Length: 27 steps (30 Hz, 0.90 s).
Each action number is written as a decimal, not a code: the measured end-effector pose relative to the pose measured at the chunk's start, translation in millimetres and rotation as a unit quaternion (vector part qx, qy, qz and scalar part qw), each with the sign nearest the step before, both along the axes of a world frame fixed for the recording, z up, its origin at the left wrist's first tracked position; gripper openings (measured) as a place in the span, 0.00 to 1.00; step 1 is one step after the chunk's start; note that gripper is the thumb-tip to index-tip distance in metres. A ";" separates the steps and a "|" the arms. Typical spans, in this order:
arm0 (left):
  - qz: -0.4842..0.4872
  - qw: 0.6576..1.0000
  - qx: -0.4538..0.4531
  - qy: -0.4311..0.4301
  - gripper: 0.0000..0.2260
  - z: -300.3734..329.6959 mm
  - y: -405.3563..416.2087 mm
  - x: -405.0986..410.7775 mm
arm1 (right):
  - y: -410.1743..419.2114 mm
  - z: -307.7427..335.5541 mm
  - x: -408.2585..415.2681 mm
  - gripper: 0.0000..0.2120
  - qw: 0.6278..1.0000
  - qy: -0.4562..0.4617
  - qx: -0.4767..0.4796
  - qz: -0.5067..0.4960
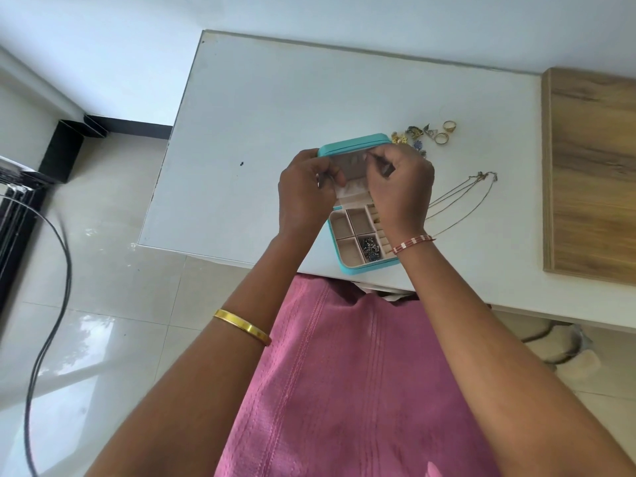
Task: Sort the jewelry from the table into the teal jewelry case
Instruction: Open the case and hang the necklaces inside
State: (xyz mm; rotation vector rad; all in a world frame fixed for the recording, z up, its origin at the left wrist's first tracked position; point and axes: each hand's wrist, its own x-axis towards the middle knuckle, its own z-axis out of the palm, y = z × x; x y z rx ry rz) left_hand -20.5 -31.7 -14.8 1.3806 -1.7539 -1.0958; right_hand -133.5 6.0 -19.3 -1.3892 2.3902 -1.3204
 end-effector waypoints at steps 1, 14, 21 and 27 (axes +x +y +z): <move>-0.001 1.000 0.001 0.000 0.15 0.7 -0.1 -0.2 | -0.8 -0.2 1.9 0.05 1.000 0.003 -0.006 -0.012; -0.006 1.000 -0.008 0.011 0.14 -0.3 -1.8 -3.7 | -2.6 2.2 -0.8 0.06 0.999 -0.019 0.006 -0.042; -0.002 1.000 -0.006 0.031 0.12 -1.8 -0.4 -4.4 | -0.8 2.5 -11.3 0.06 0.999 0.001 0.038 0.017; 0.002 0.999 -0.003 0.051 0.13 -4.7 1.3 -5.3 | -0.7 0.4 -6.9 0.06 0.999 0.023 0.041 0.003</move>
